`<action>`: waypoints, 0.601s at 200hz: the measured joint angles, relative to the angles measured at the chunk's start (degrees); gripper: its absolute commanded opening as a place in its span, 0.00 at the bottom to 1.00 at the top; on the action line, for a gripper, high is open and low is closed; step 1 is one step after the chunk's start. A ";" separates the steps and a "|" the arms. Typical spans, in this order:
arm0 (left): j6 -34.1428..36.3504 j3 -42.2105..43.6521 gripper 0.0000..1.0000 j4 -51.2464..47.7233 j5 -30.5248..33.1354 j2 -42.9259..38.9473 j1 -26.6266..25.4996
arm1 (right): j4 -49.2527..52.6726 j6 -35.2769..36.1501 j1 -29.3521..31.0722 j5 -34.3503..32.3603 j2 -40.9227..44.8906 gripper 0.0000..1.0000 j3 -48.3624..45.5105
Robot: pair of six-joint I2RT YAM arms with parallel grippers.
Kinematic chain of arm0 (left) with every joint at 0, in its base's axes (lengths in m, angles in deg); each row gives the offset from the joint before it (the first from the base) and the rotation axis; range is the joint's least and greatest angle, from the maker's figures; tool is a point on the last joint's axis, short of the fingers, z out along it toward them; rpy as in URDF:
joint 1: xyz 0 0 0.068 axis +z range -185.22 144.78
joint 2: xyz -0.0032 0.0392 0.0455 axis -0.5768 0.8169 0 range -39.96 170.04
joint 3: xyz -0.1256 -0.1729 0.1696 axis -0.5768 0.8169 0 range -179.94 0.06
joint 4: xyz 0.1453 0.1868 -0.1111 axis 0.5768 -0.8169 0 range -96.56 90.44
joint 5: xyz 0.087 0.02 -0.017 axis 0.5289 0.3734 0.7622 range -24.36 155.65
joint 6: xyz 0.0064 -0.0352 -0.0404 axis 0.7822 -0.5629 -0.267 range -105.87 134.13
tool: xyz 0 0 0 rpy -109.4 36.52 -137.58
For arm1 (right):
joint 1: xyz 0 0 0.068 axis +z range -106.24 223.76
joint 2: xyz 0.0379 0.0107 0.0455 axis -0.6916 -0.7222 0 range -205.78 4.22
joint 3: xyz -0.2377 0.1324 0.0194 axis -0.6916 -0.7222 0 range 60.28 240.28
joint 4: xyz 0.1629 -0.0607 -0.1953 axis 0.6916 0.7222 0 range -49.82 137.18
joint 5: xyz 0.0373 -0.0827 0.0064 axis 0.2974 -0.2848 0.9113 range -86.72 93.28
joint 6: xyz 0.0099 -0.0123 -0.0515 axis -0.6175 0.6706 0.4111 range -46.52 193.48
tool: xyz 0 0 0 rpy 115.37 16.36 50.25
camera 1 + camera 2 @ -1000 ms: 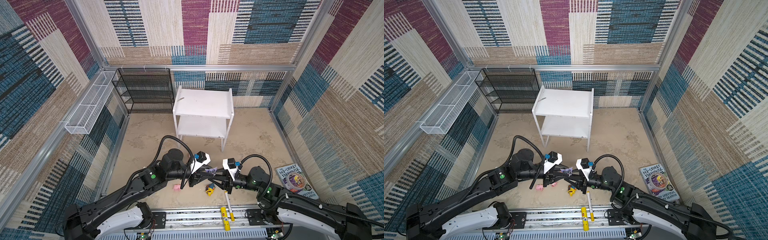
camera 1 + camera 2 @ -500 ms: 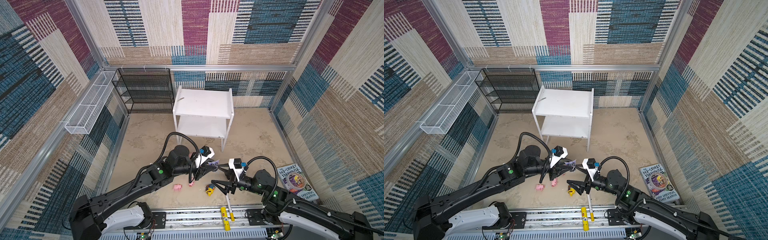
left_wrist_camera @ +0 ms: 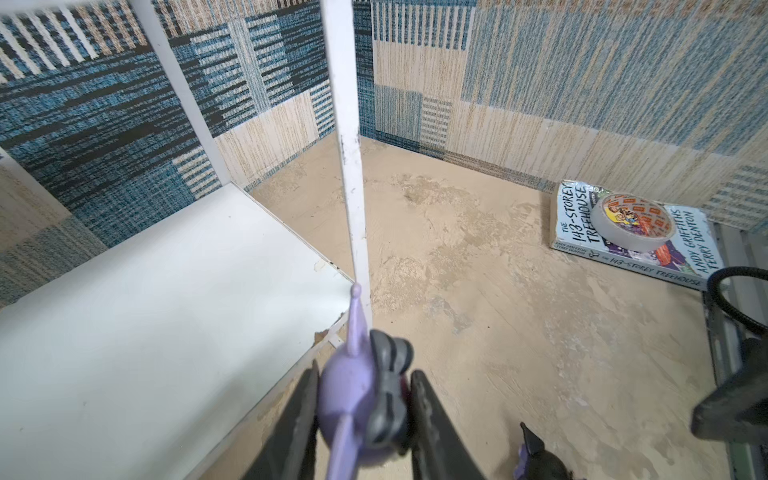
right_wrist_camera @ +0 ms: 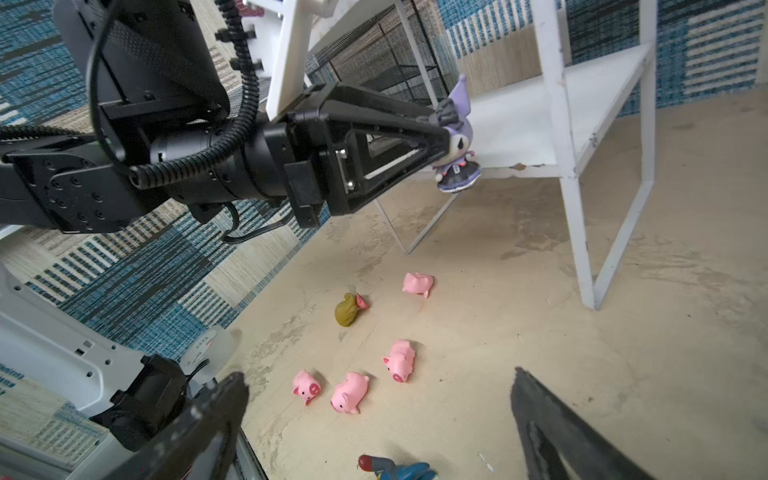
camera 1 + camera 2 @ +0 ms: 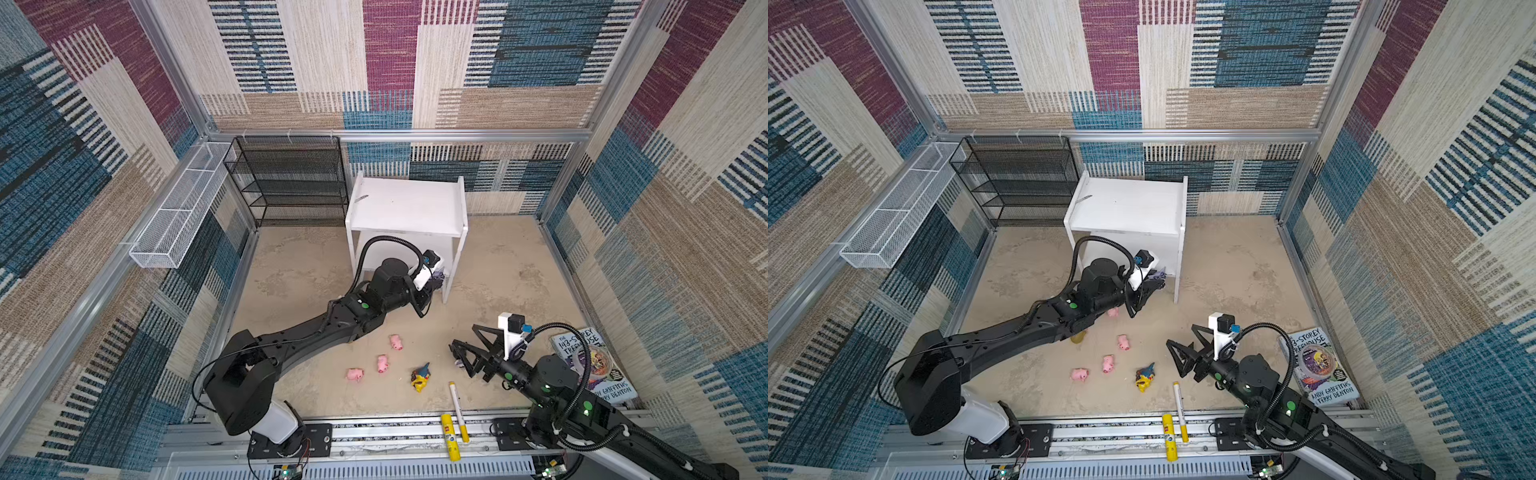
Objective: Place and organize the plastic toys onto the shelf
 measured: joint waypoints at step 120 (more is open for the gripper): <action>2.75 -6.58 0.28 4.85 6.80 10.27 0.74 | 1.97 -0.81 0.02 -2.23 0.63 1.00 -0.63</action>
